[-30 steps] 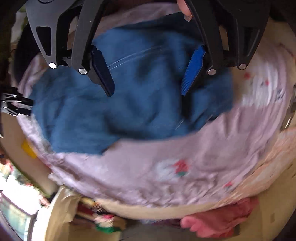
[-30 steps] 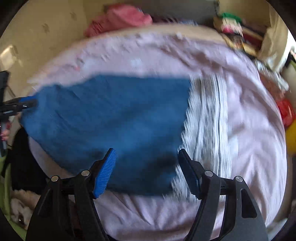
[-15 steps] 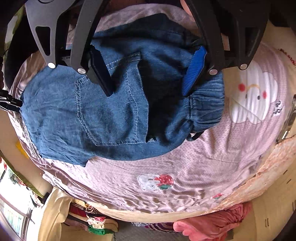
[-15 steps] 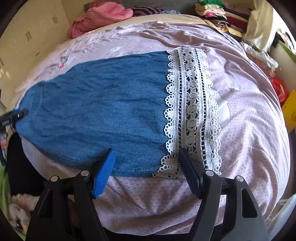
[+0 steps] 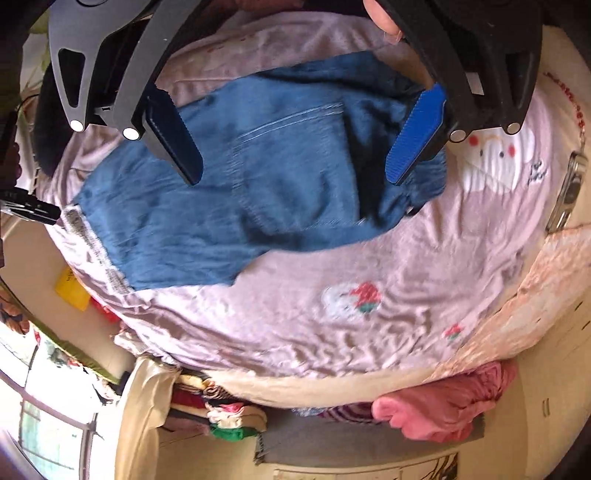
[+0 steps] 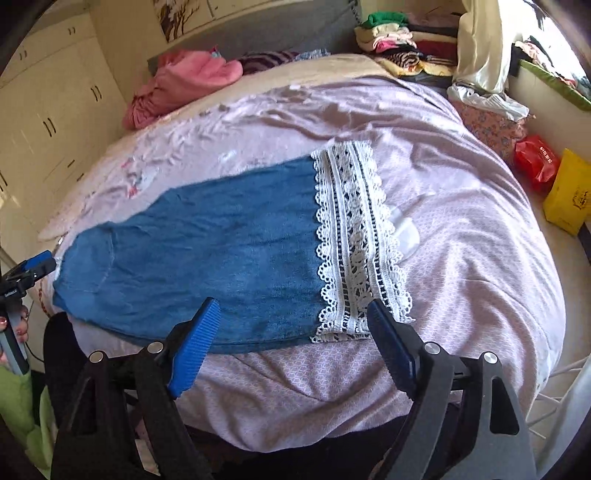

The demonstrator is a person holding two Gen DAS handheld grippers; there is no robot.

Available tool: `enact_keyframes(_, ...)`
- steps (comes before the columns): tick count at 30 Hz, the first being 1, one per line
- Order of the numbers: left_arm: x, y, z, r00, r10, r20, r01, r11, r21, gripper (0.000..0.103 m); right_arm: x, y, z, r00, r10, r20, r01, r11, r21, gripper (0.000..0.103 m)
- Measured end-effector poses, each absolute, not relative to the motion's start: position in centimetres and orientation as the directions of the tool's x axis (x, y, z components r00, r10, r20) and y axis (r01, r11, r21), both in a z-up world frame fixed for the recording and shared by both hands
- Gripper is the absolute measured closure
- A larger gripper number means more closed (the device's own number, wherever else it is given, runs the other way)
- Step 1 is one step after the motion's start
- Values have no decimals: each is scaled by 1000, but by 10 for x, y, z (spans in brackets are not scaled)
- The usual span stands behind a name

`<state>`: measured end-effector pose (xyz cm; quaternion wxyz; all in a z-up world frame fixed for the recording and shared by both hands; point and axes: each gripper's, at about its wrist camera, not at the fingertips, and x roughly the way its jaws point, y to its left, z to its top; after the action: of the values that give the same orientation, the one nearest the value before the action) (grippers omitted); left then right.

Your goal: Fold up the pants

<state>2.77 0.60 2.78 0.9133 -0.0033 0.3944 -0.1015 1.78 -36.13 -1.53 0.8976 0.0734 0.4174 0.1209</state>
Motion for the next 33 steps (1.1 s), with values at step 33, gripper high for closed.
enact_keyframes(33,112,-188,73,616,-391,-684,467,880,-83,10,2,-403,20,737,230,-635,-66,961,270,14)
